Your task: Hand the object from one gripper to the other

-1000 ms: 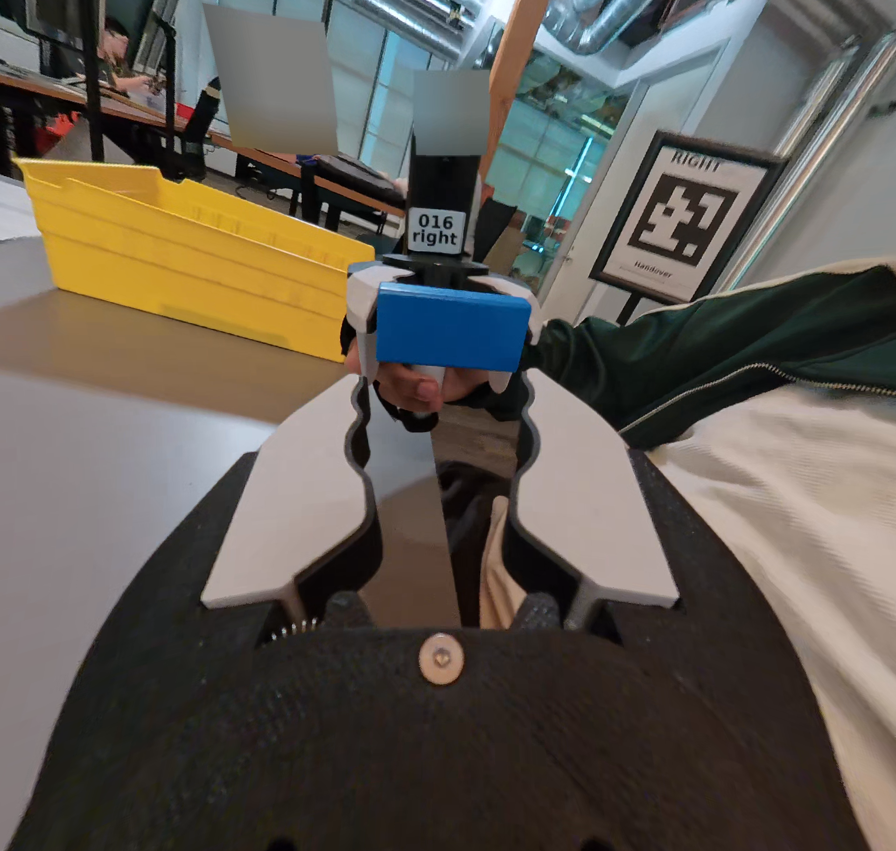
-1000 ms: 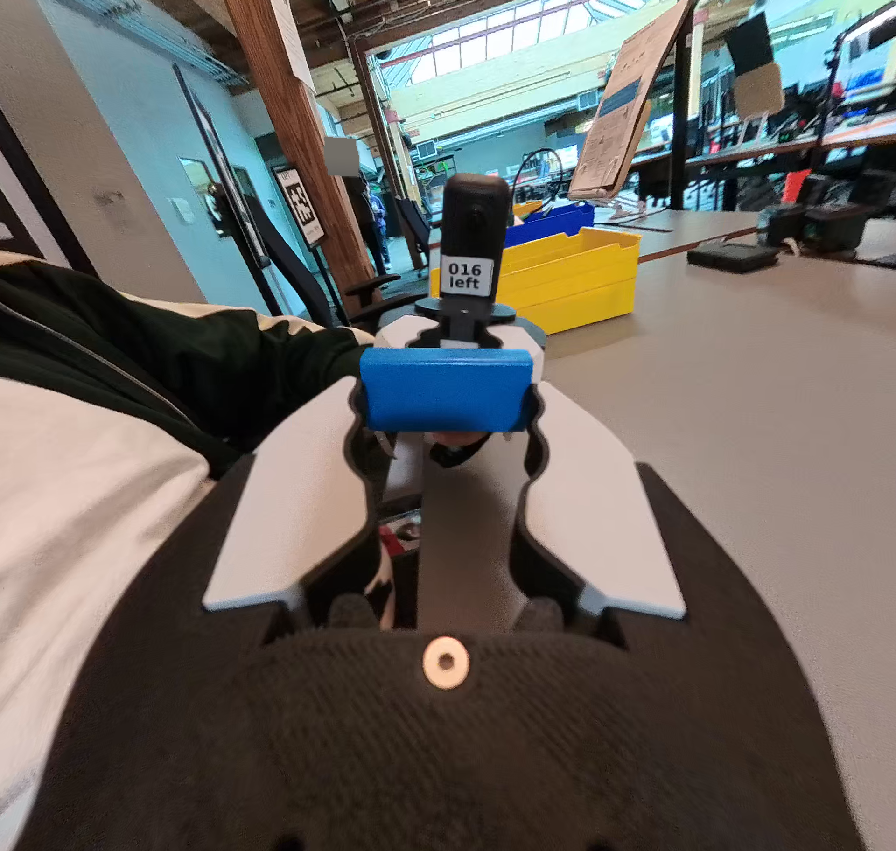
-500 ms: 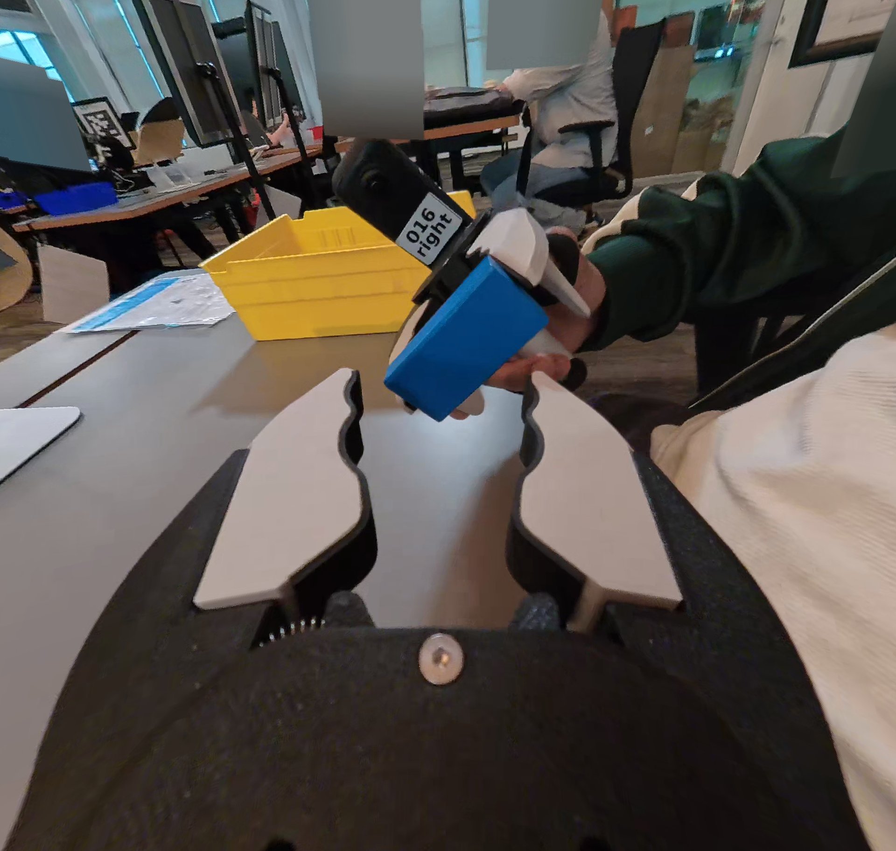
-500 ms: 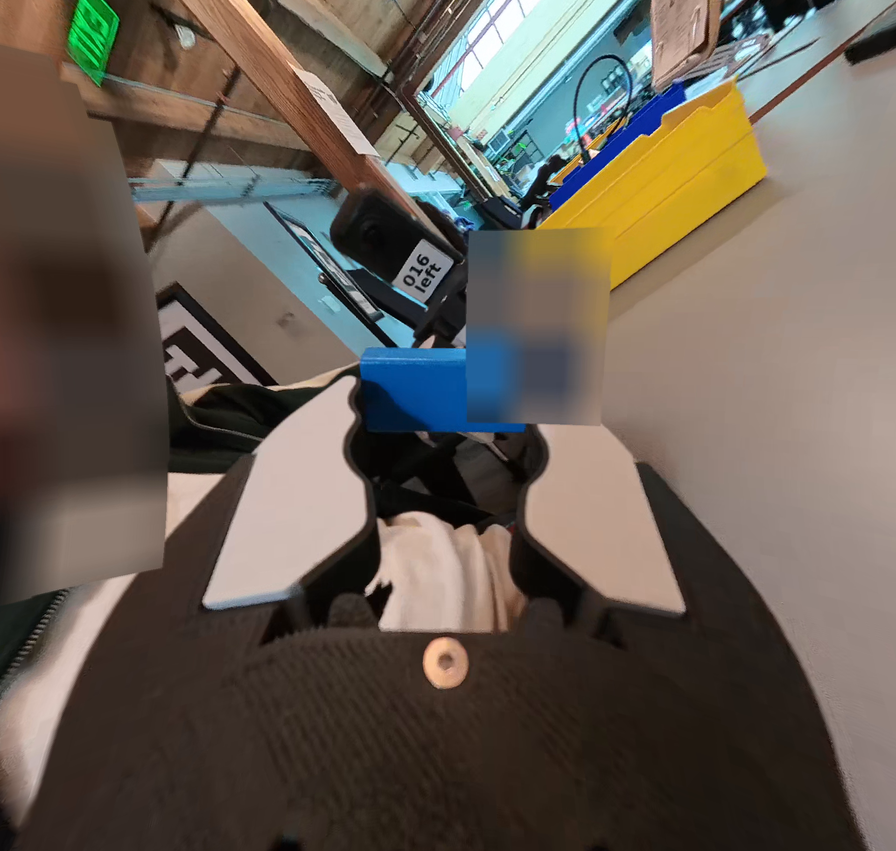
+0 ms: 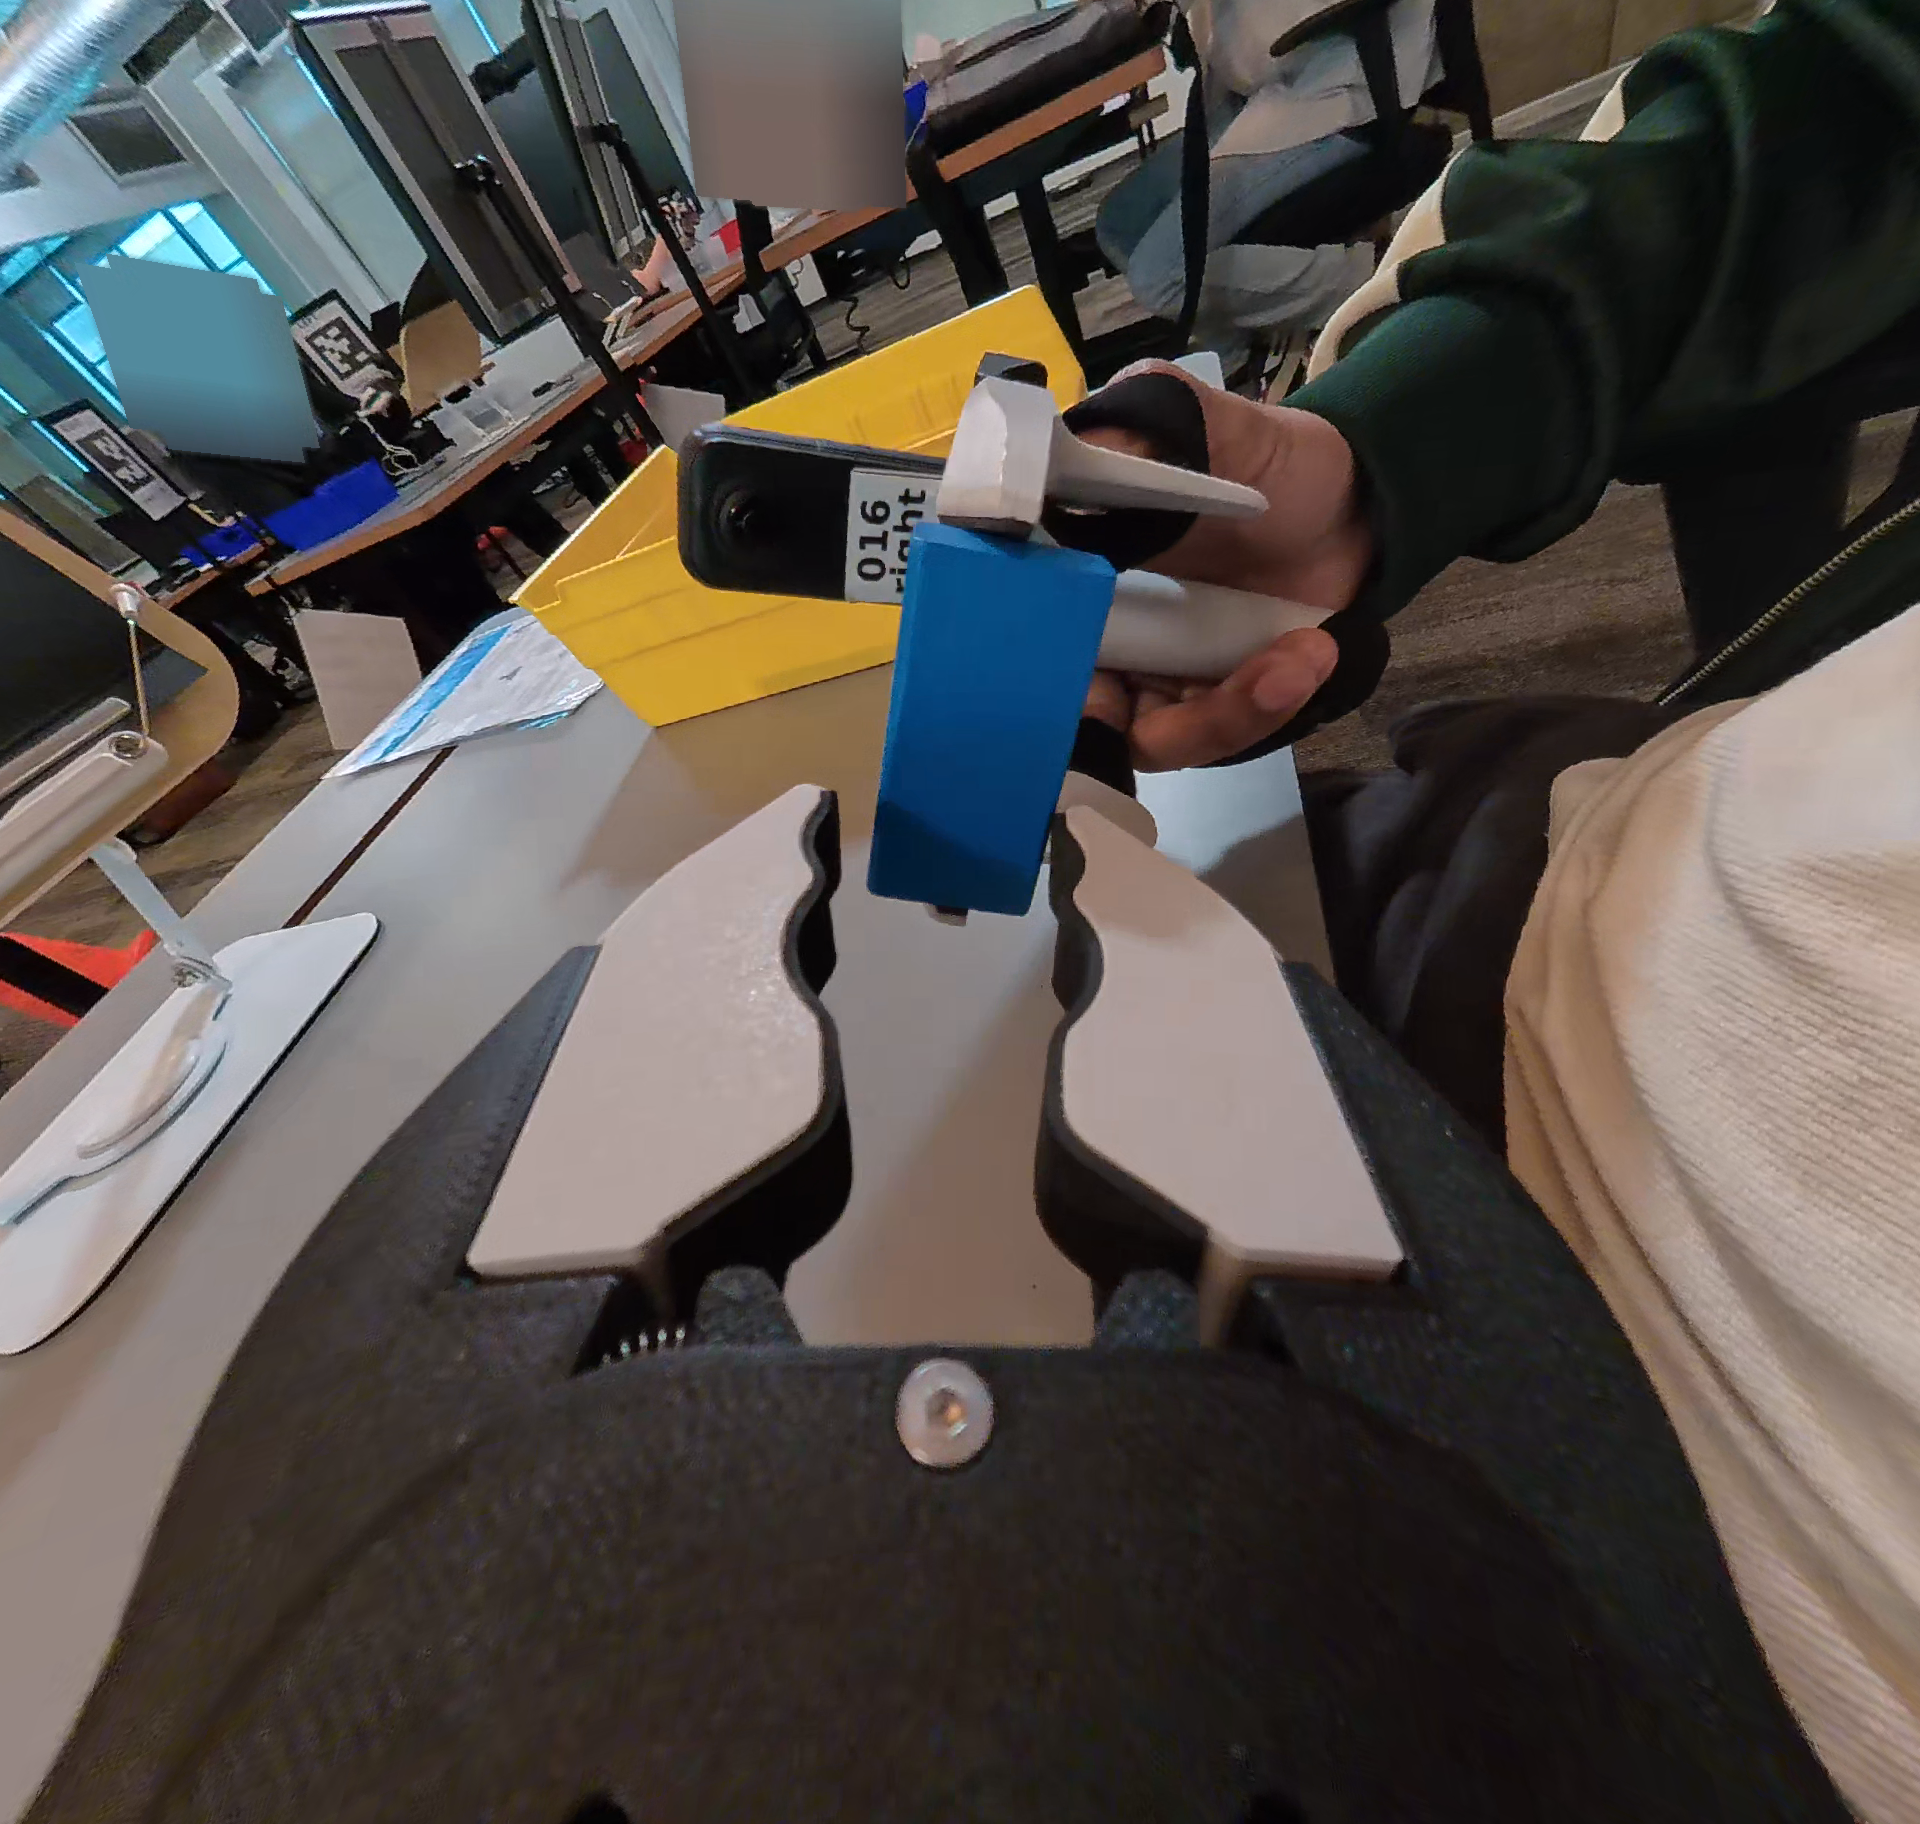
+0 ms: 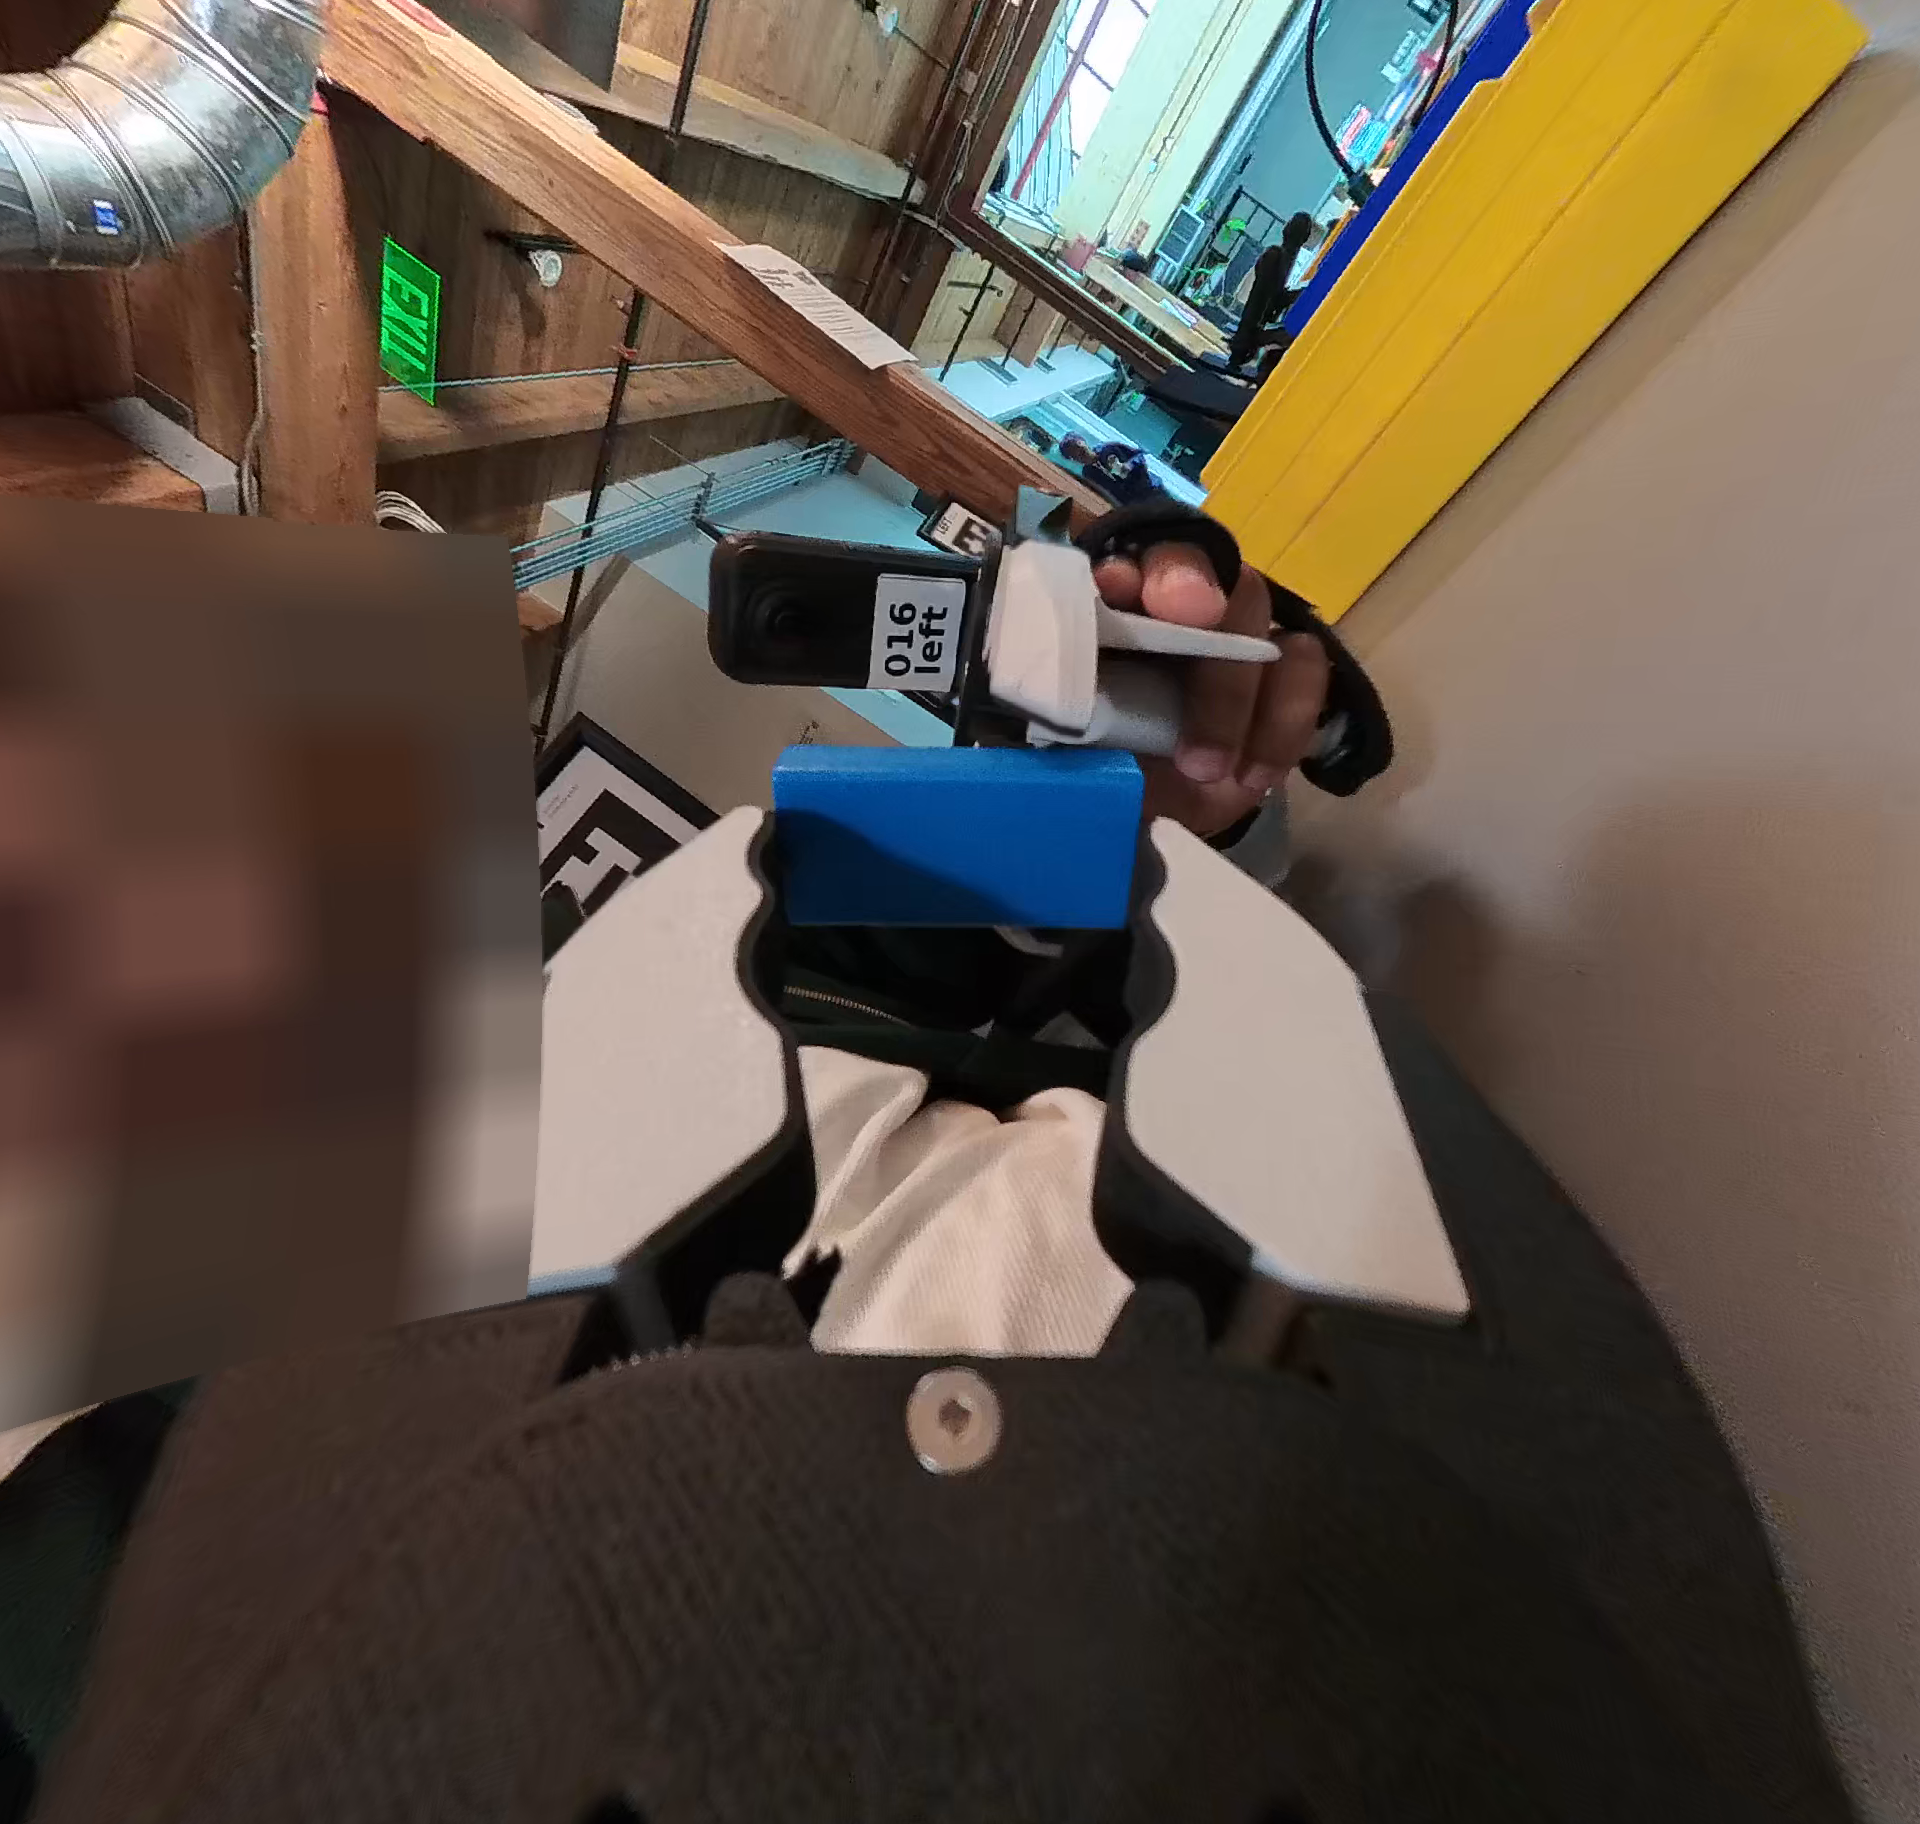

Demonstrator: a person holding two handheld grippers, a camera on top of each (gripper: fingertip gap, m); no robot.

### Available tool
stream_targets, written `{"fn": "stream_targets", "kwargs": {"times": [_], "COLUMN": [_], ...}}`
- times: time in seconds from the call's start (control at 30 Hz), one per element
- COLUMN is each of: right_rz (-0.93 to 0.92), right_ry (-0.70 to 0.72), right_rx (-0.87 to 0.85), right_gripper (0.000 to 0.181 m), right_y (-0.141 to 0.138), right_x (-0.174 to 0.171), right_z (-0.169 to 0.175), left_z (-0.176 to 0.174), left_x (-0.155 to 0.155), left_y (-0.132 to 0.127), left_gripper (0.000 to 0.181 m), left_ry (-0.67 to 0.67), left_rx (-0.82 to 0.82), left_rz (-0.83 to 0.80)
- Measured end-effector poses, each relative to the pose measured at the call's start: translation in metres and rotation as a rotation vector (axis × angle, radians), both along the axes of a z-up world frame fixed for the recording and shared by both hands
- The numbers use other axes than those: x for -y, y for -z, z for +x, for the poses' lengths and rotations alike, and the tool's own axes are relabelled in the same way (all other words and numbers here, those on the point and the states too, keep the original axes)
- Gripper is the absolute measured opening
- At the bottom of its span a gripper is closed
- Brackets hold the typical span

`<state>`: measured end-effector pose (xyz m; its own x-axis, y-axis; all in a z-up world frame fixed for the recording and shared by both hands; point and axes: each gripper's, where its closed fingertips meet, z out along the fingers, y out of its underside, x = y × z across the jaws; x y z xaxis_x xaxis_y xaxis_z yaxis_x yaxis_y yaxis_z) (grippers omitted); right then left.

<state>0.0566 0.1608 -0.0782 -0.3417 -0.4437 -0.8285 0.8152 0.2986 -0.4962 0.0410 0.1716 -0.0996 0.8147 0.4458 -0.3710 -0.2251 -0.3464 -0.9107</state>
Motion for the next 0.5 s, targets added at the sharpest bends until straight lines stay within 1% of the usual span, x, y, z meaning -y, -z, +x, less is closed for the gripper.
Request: {"fn": "stream_targets", "kwargs": {"times": [0.03, 0.07, 0.17, 0.23, 0.27, 0.3, 0.4, 0.5], "right_rz": [0.0, 0.003, 0.008, -0.009, -0.019, -0.02, -0.028, -0.085], "right_ry": [0.0, -0.002, 0.005, 0.038, 0.073, 0.11, 0.203, 0.32], "right_rx": [0.007, 0.01, 0.004, -0.011, -0.025, -0.046, -0.13, -0.239], "right_gripper": [0.065, 0.065, 0.065, 0.066, 0.066, 0.071, 0.077, 0.083], "right_y": [0.001, 0.001, 0.004, 0.003, 0.002, 0.002, 0.001, -0.009], "right_x": [-0.001, -0.001, -0.001, 0.001, 0.002, 0.002, 0.001, -0.003], "right_z": [0.0, 0.0, 0.0, -0.003, -0.007, -0.012, -0.024, -0.035], "left_z": [0.0, 0.001, 0.001, -0.001, 0.0, 0.0, -0.002, -0.005], "left_x": [0.0, -0.001, -0.001, 0.0, 0.0, 0.0, 0.001, 0.006], "left_y": [0.001, 0.001, 0.004, 0.006, 0.006, 0.005, 0.001, -0.002], "left_gripper": [0.035, 0.032, 0.031, 0.032, 0.031, 0.03, 0.03, 0.03], "left_ry": [0.004, 0.01, 0.008, -0.002, 0.002, 0.0, -0.003, -0.001], "left_rx": [0.002, 0.003, 0.014, 0.027, 0.031, 0.039, 0.086, 0.151], "left_rz": [-0.003, -0.009, -0.025, -0.033, -0.032, -0.023, 0.028, 0.097]}}
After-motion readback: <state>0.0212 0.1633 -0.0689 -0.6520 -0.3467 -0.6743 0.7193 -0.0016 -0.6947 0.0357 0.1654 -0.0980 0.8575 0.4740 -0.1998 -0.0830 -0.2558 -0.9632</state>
